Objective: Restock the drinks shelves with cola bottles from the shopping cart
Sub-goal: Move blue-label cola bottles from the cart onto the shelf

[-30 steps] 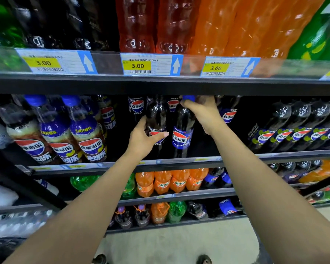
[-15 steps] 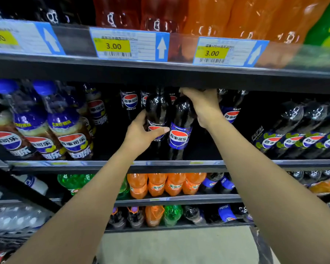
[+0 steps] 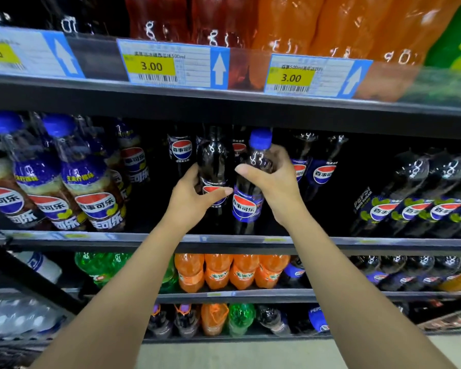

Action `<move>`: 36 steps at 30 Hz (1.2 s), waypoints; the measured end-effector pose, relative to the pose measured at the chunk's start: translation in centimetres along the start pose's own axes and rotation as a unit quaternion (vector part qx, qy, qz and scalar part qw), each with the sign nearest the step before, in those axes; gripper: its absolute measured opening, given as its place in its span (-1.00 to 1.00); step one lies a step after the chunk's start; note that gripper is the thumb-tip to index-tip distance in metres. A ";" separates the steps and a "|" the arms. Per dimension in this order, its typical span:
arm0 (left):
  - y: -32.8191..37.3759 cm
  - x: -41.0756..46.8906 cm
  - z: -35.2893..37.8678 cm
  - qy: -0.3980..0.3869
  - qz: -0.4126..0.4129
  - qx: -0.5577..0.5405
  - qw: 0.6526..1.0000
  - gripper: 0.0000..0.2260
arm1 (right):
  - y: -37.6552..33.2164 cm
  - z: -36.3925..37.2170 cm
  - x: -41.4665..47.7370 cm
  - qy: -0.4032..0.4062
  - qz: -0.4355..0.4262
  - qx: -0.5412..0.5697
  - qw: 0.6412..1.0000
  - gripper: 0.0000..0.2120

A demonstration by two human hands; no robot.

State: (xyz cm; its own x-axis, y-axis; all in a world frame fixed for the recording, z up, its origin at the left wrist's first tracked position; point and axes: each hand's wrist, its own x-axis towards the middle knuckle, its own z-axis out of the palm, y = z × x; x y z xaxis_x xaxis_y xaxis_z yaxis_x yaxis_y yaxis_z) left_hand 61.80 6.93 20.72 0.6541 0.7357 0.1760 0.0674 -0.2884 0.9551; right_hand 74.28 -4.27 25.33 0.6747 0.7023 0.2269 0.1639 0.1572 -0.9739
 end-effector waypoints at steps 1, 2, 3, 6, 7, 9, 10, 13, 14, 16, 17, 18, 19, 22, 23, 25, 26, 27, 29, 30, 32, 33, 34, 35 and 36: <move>0.0 0.0 0.0 0.000 -0.001 0.002 1.000 -0.50 | 0.4 -0.2 -0.2 0.015 0.008 -0.005 1.000 -0.50; -0.2 0.0 0.0 0.000 -0.003 0.005 1.000 -0.50 | 0.8 -0.4 -0.7 0.022 0.014 -0.019 0.999 -0.43; -0.2 0.0 0.0 0.002 -0.004 0.008 1.000 -0.50 | 1.5 -0.7 -1.2 0.023 0.021 -0.045 0.999 -0.37; -0.5 0.2 0.1 0.006 -0.002 0.012 1.000 -0.51 | 4.3 -1.0 -3.6 0.024 0.039 -0.140 0.989 -0.44; -0.5 0.2 0.1 0.007 -0.002 0.014 1.000 -0.50 | 5.1 -1.0 -4.1 0.032 0.040 -0.174 0.983 -0.49; -0.4 0.3 0.2 0.009 -0.001 0.017 1.000 -0.53 | 6.4 -1.1 -4.5 0.038 0.027 -0.222 0.974 -0.55; -0.5 0.5 0.2 0.009 0.001 0.019 1.000 -0.55 | 6.7 -1.3 -4.3 0.033 0.014 -0.234 0.971 -0.56; -0.5 1.1 0.4 0.010 0.000 0.018 1.000 -0.60 | 6.8 -2.1 -2.8 0.015 -0.004 -0.258 0.966 -0.55; -0.6 1.3 0.6 0.012 -0.002 0.018 1.000 -0.61 | 6.7 -2.4 -2.3 0.012 0.000 -0.260 0.966 -0.54; -0.5 1.7 1.2 0.015 0.002 0.025 1.000 -0.61 | 6.5 -2.9 -1.4 0.022 0.016 -0.255 0.967 -0.50; -0.4 1.8 1.7 0.018 0.003 0.032 0.999 -0.59 | 6.6 -3.0 -1.1 0.036 0.023 -0.250 0.967 -0.46; -0.2 2.1 2.1 0.024 0.004 0.039 0.999 -0.58 | 6.7 -3.0 -0.9 0.055 0.026 -0.249 0.967 -0.43; -0.1 2.3 2.5 0.029 0.006 0.043 0.999 -0.59 | 6.8 -2.9 -0.7 0.075 0.021 -0.254 0.964 -0.43; -0.2 2.8 3.4 0.044 0.009 0.053 0.998 -0.57 | 7.4 -2.2 -0.9 0.142 -0.008 -0.266 0.953 -0.55; -0.4 2.7 3.6 0.055 0.011 0.056 0.997 -0.55 | 7.6 -1.9 -1.0 0.164 -0.015 -0.263 0.951 -0.57; -1.4 2.0 3.9 0.078 0.028 0.060 0.995 -0.54 | 8.2 -1.3 -1.1 0.197 -0.032 -0.263 0.944 -0.55; -1.9 1.5 4.0 0.088 0.036 0.062 0.994 -0.55 | 8.6 -1.1 -1.0 0.207 -0.038 -0.261 0.942 -0.54; -2.3 1.2 4.2 0.097 0.040 0.062 0.993 -0.54 | 8.8 -1.0 -0.9 0.213 -0.038 -0.258 0.942 -0.52; -3.0 1.2 4.3 0.109 0.045 0.064 0.991 -0.52 | 9.2 -1.0 -0.6 0.212 -0.036 -0.256 0.942 -0.51; -3.0 1.4 4.4 0.111 0.049 0.066 0.990 -0.52 | 9.3 -1.1 -0.3 0.206 -0.040 -0.261 0.942 -0.54; -3.0 1.9 4.5 0.109 0.051 0.063 0.991 -0.51 | 9.3 -1.2 0.4 0.193 -0.055 -0.296 0.934 -0.62; -2.9 2.0 4.6 0.108 0.051 0.060 0.991 -0.51 | 9.3 -1.1 0.6 0.190 -0.061 -0.317 0.927 -0.64; -2.9 2.1 4.8 0.109 0.052 0.060 0.991 -0.51 | 9.3 -0.9 0.9 0.194 -0.062 -0.330 0.922 -0.66; -2.8 2.2 4.9 0.110 0.055 0.061 0.991 -0.51 | 9.2 -0.7 1.0 0.202 -0.057 -0.333 0.919 -0.67; -2.8 2.2 5.1 0.112 0.058 0.063 0.990 -0.51 | 9.2 -0.4 1.1 0.214 -0.050 -0.328 0.919 -0.67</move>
State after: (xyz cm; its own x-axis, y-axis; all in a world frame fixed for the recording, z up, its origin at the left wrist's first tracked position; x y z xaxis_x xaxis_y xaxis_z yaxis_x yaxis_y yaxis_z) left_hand 66.89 6.28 17.19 0.4806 0.8065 0.3444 0.1039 -0.4424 0.8908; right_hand 76.82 -2.36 16.59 0.8308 0.3473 0.4349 0.5444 -0.3444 -0.7649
